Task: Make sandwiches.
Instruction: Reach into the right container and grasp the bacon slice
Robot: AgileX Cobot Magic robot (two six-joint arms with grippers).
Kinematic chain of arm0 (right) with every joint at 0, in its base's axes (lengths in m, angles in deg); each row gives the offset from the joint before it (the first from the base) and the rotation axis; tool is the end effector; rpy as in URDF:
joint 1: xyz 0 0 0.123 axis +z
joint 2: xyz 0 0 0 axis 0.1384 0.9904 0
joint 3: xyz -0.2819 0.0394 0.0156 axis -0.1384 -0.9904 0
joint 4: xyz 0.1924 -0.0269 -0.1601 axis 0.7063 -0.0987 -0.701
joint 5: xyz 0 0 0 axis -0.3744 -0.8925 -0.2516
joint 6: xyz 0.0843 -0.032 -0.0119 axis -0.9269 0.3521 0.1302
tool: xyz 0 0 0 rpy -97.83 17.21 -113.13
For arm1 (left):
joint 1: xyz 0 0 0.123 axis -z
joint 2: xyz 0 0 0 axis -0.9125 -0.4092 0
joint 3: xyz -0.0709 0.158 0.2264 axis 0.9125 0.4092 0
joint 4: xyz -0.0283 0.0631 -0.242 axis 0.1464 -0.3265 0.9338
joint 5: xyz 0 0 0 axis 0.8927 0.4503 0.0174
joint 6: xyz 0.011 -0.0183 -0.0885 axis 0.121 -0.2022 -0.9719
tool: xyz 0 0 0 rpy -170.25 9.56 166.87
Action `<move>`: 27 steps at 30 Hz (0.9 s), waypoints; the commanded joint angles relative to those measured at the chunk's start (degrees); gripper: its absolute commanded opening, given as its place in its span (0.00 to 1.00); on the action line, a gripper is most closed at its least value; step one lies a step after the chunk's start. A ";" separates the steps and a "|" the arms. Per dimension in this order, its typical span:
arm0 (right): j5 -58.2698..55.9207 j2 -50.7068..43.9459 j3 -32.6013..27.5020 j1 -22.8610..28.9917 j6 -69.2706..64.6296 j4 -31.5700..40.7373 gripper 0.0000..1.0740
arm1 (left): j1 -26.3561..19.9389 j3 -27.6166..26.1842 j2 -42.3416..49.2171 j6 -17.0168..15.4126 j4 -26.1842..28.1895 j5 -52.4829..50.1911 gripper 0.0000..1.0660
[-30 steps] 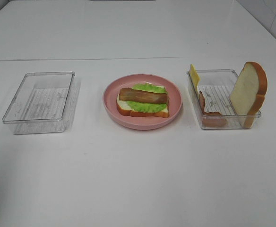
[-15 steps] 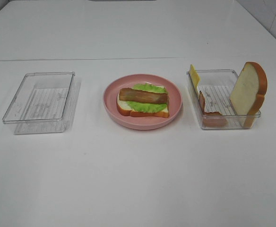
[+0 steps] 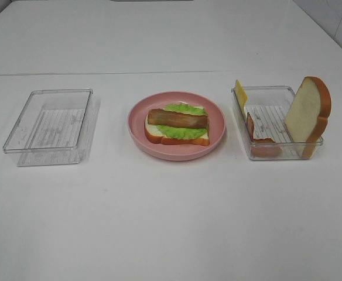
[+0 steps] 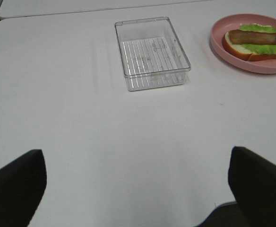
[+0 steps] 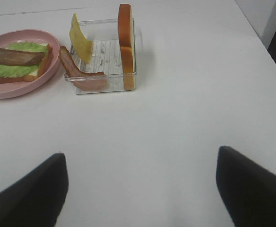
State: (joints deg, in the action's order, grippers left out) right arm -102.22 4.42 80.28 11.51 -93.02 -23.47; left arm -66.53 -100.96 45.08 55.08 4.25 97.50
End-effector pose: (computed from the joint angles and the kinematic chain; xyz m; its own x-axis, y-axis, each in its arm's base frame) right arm -0.0027 -0.0042 0.2613 -0.5316 0.0442 -0.8458 0.0163 0.9990 0.0420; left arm -0.0099 -0.0101 0.2801 -0.4610 0.0372 -0.8866 0.1047 0.9944 -0.0127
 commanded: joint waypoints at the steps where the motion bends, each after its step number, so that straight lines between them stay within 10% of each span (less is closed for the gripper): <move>1: 0.57 -1.66 -0.11 0.11 -0.46 -0.23 0.74 | 0.34 0.23 0.92 0.11 -0.34 -1.15 0.94; 27: 0.46 1.55 0.34 0.11 -0.46 -0.17 0.74 | 0.40 0.29 0.92 -4.35 -3.09 -1.32 0.94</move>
State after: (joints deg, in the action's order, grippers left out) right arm -102.22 4.59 80.28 11.51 -93.02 -23.47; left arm -66.53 -100.67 45.14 51.13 1.33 96.53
